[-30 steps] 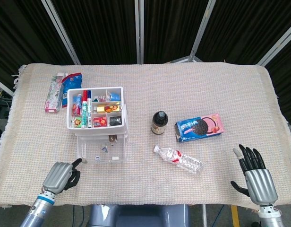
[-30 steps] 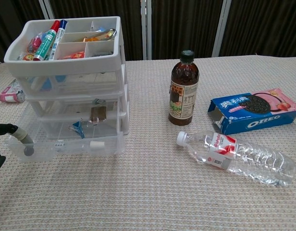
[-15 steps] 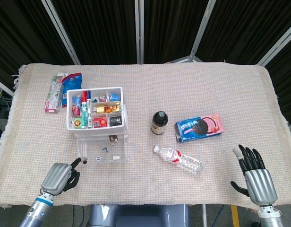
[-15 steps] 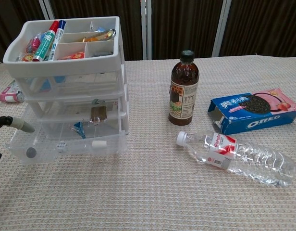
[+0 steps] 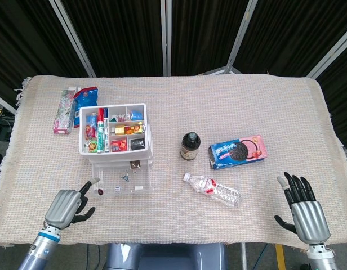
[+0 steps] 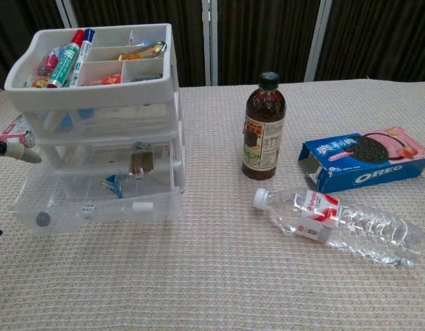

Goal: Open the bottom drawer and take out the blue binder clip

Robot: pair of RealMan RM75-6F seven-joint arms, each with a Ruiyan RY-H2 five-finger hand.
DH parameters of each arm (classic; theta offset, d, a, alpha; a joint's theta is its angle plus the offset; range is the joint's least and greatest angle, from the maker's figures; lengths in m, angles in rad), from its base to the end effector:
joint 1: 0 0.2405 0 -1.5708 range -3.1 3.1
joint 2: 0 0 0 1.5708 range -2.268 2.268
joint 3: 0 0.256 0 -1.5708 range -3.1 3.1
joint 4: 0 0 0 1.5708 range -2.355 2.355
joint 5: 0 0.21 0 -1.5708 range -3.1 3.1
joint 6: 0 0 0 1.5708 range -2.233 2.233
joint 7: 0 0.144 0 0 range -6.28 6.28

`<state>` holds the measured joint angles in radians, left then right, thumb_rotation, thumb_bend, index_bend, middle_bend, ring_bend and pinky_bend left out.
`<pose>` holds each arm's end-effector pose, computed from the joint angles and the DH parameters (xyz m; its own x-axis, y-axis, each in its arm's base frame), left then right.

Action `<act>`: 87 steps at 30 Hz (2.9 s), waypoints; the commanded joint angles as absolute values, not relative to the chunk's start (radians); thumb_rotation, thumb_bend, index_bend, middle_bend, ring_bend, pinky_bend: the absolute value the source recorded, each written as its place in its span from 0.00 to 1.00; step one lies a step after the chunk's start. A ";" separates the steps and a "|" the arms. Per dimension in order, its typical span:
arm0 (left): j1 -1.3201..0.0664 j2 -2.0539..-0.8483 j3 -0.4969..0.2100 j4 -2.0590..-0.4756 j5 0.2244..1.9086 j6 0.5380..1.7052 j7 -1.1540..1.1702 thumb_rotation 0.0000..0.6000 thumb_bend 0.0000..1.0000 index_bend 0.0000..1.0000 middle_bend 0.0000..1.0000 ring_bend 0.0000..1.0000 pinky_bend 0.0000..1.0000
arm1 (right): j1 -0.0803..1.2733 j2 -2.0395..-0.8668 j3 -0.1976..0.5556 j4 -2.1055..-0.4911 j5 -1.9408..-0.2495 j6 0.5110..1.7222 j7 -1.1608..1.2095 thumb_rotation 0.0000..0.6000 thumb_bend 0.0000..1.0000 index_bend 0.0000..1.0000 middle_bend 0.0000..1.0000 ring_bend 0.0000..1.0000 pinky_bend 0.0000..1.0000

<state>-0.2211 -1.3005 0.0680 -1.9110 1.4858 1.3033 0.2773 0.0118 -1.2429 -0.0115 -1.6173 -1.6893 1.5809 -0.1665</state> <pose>-0.2108 0.1723 0.0520 0.2506 0.2932 0.9226 0.9597 -0.2009 -0.1968 -0.2828 -0.1439 0.1163 0.4307 0.0232 0.9022 -0.8939 -0.1269 0.4299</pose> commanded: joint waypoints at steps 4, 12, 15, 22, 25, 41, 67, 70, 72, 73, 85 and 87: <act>-0.254 -1.244 0.014 -1.999 1.501 1.314 0.362 1.00 0.31 0.27 0.90 0.86 0.67 | 0.011 -1.242 -0.011 -1.622 -1.690 1.583 -0.169 1.00 0.00 0.00 0.00 0.00 0.00; -0.328 -1.219 -0.058 -2.064 1.418 1.246 0.528 1.00 0.30 0.38 0.97 0.92 0.76 | 0.014 -1.243 -0.008 -1.624 -1.686 1.579 -0.170 1.00 0.00 0.00 0.00 0.00 0.00; -0.374 -1.215 -0.088 -2.078 1.350 1.199 0.615 1.00 0.31 0.41 1.00 0.94 0.78 | 0.014 -1.239 -0.007 -1.627 -1.686 1.581 -0.166 1.00 0.00 0.00 0.00 0.00 0.00; -0.469 -1.231 -0.121 -2.082 1.204 1.124 0.799 1.00 0.30 0.44 1.00 0.94 0.79 | 0.012 -1.233 -0.005 -1.628 -1.689 1.591 -0.150 1.00 0.00 0.00 0.00 0.00 0.00; -0.514 -1.245 -0.131 -2.076 1.135 1.099 0.863 1.00 0.30 0.45 1.00 0.94 0.79 | 0.012 -1.230 -0.005 -1.630 -1.689 1.593 -0.147 1.00 0.00 0.00 0.00 0.00 0.00; -0.650 -1.406 -0.122 -1.980 0.979 1.130 1.083 1.00 0.30 0.49 1.00 0.95 0.79 | 0.012 -1.220 -0.001 -1.632 -1.684 1.596 -0.122 1.00 0.00 0.00 0.00 0.00 0.00; -0.772 -1.498 -0.090 -1.937 0.822 1.201 1.163 1.00 0.32 0.47 1.00 0.95 0.79 | 0.009 -1.209 0.002 -1.635 -1.684 1.606 -0.090 1.00 0.00 0.00 0.00 0.00 0.00; -0.780 -1.503 -0.085 -1.934 0.816 1.207 1.161 1.00 0.32 0.47 1.00 0.95 0.79 | 0.009 -1.207 0.001 -1.636 -1.684 1.606 -0.089 1.00 0.00 0.00 0.00 0.00 0.00; -0.786 -1.505 -0.080 -1.933 0.809 1.209 1.160 1.00 0.32 0.47 1.00 0.95 0.79 | 0.009 -1.206 0.001 -1.636 -1.684 1.606 -0.087 1.00 0.00 0.00 0.00 0.00 0.00; -0.788 -1.505 -0.078 -1.933 0.807 1.211 1.161 1.00 0.33 0.47 1.00 0.95 0.79 | 0.009 -1.206 0.002 -1.636 -1.684 1.606 -0.087 1.00 0.00 0.00 0.00 0.00 0.00; -0.801 -1.509 -0.056 -1.923 0.798 1.221 1.138 1.00 0.42 0.53 1.00 0.95 0.79 | 0.010 -1.207 0.000 -1.635 -1.687 1.606 -0.085 1.00 0.00 0.00 0.00 0.00 0.00; -0.802 -1.510 -0.051 -1.919 0.801 1.223 1.133 1.00 0.42 0.54 1.00 0.95 0.79 | 0.010 -1.206 0.000 -1.636 -1.686 1.605 -0.084 1.00 0.00 0.00 0.00 0.00 0.00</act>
